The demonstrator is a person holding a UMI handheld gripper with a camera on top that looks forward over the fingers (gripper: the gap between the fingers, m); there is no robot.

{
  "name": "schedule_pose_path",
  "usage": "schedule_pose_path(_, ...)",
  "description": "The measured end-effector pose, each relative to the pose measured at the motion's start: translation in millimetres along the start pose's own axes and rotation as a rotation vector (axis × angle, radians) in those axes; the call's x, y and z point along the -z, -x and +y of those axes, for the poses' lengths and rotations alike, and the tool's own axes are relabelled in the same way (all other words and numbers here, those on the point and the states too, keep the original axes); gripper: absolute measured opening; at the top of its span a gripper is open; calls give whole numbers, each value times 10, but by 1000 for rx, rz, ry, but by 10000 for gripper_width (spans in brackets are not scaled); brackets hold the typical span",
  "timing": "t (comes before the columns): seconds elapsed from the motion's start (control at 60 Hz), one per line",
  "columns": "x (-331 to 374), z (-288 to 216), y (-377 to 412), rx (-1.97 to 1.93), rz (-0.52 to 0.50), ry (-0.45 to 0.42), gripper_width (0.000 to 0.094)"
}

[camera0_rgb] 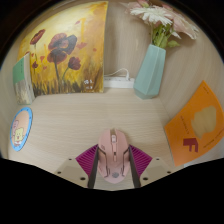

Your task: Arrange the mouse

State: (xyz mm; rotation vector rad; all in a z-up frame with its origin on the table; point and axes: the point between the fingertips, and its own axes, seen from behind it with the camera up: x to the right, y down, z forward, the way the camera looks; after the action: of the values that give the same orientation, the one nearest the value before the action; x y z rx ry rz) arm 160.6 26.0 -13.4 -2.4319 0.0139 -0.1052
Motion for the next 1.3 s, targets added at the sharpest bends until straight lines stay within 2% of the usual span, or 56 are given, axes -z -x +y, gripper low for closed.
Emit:
schedule_pose_path(0.2, 26, 41, 23, -34, 50, 37, 376)
schedule_pose_path(0.283, 175, -76, 56, -65, 67, 56, 378)
schedule_pose_path(0.383, 630, -718, 198, -68, 104, -51, 378)
schedule_pose_path(0.567, 1533, -2060, 1091, -53, 60, -298, 379)
schedule_pose_path(0.65, 1801, -2381, 1705, -34, 17, -368, 379)
schedule_pose_path(0.733, 1834, -2480, 2346, -6, -35, -386, 376)
schedule_pose_path(0.817, 1634, -2307, 2956, 8, -83, -346, 375)
schedule_pose_path(0.983, 874, -1462, 3736, 89, -115, -175, 374)
schedule_pose_path(1.133, 353, -637, 3968, 97, -113, -10, 376)
schedule_pose_path(1.267, 156, -254, 3950, 101, -95, 63, 378)
schedule_pose_path(1.3, 152, -289, 3952, 86, -95, 42, 376)
